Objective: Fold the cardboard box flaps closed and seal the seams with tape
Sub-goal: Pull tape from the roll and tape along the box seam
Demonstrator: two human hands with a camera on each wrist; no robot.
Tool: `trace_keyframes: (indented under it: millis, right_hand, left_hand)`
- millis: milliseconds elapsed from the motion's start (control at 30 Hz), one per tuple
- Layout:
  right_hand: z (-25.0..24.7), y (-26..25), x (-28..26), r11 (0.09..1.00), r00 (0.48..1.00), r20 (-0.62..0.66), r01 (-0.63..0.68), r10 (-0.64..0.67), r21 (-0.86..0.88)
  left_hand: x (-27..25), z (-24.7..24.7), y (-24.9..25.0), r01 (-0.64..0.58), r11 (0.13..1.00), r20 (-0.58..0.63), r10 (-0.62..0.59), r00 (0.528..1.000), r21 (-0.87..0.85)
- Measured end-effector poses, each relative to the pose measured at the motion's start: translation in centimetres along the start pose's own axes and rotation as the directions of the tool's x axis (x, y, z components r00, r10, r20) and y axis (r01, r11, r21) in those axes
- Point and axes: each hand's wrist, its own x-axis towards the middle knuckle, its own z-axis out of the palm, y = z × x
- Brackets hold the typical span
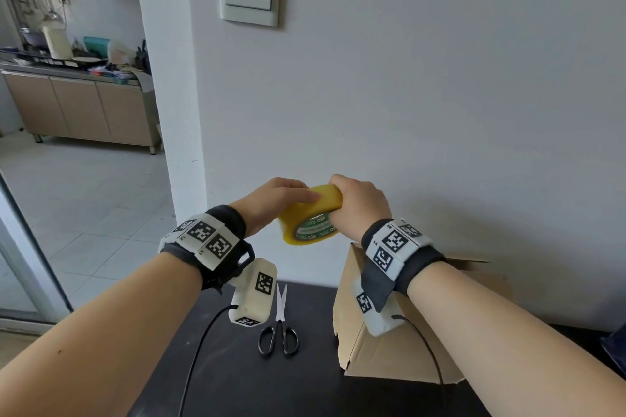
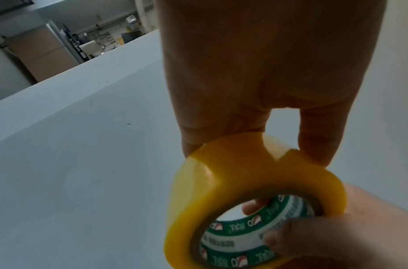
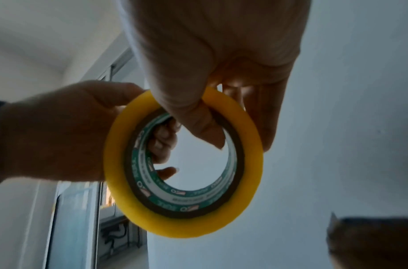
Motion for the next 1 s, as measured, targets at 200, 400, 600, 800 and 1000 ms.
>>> trace_keyframes:
  millis: [200, 400, 600, 800, 1000]
  right_hand:
    - [0.6, 1.6, -0.1, 0.941, 0.984, 0.084, -0.174, 0.156, 0.29]
    - [0.1, 2.2, -0.5, 0.968, 0.989, 0.025, -0.149, 0.147, 0.201]
    - [-0.9, 2.4, -1.0, 0.993, 0.996, 0.029, -0.089, 0.087, 0.076]
    - [-0.9, 2.5, -1.2, 0.991, 0.996, 0.021, -0.092, 0.09, 0.097]
    - [-1.4, 2.6, -1.2, 0.991, 0.995, -0.006, -0.098, 0.099, 0.095]
  left_hand:
    - [0.0, 0.1, 0.0, -0.004, 0.997, 0.065, 0.009, 0.998, -0.08]
    - [0.5, 0.8, 0.3, 0.015, 1.0, 0.076, -0.014, 0.997, -0.008]
    - [0.9, 1.7, 0.5, 0.042, 0.999, 0.134, -0.038, 0.99, -0.023]
    - [1.1, 1.9, 0.9, 0.066, 0.996, 0.123, -0.058, 0.991, -0.064]
    - [1.0, 2.0, 0.9, 0.064, 0.996, 0.11, -0.057, 0.992, -0.054]
